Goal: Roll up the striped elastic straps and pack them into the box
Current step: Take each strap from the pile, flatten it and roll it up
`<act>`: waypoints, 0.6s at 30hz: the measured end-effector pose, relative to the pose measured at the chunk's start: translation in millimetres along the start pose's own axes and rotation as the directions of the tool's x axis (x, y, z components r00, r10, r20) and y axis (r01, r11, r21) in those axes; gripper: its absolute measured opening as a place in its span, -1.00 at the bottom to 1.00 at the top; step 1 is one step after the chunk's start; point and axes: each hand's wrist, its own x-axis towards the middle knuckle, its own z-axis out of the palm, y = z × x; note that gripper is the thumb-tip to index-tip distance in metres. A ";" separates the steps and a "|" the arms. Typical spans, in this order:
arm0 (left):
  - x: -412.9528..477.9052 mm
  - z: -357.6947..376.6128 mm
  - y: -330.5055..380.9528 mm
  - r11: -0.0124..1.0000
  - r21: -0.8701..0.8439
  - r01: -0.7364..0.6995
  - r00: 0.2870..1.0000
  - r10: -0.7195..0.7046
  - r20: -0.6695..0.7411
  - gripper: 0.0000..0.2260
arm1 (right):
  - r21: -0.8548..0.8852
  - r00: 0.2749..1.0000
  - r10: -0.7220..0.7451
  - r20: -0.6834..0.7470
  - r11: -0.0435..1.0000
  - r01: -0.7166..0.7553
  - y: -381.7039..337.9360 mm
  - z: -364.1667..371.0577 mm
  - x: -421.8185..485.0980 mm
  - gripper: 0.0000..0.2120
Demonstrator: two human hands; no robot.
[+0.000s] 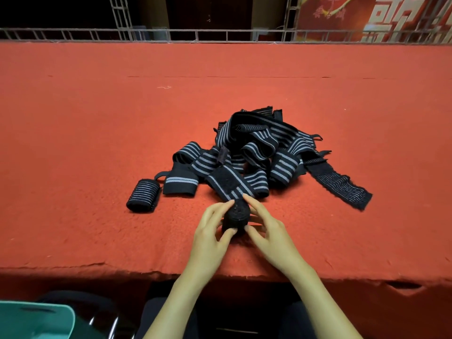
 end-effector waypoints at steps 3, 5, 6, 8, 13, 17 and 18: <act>-3.2 3.2 -7.6 0.996 0.074 -0.042 0.999 0.043 -0.016 -0.52 | -0.132 0.998 -0.064 0.028 0.989 0.067 5.8 5.9 0.4 -0.32; -3.9 3.0 -9.0 0.996 0.089 -0.026 1.000 0.027 -0.014 -0.55 | -0.187 0.995 -0.086 0.042 0.978 0.092 9.1 7.7 -0.1 -0.33; -3.5 3.1 -9.8 0.995 0.095 -0.017 1.000 0.018 -0.009 -0.55 | -0.210 0.995 -0.092 0.044 0.973 0.099 9.1 8.4 0.1 -0.34; -0.8 4.0 -10.2 0.994 0.110 0.005 1.000 -0.005 0.008 -0.57 | -0.259 0.994 -0.099 0.036 0.960 0.105 9.3 9.5 2.0 -0.36; 9.4 1.9 -10.7 0.995 0.079 0.065 0.996 -0.070 0.063 -0.61 | -0.274 0.997 -0.074 -0.006 0.959 0.069 11.8 12.2 7.8 -0.41; 12.2 -2.7 -11.1 0.992 -0.011 0.130 0.988 -0.128 0.084 -0.67 | -0.204 0.998 -0.062 -0.016 0.977 0.057 12.7 13.5 9.3 -0.42; 12.2 -2.9 -10.9 0.989 -0.041 0.142 0.987 -0.138 0.080 -0.66 | -0.190 0.998 -0.060 -0.019 0.980 0.055 12.7 14.2 9.7 -0.42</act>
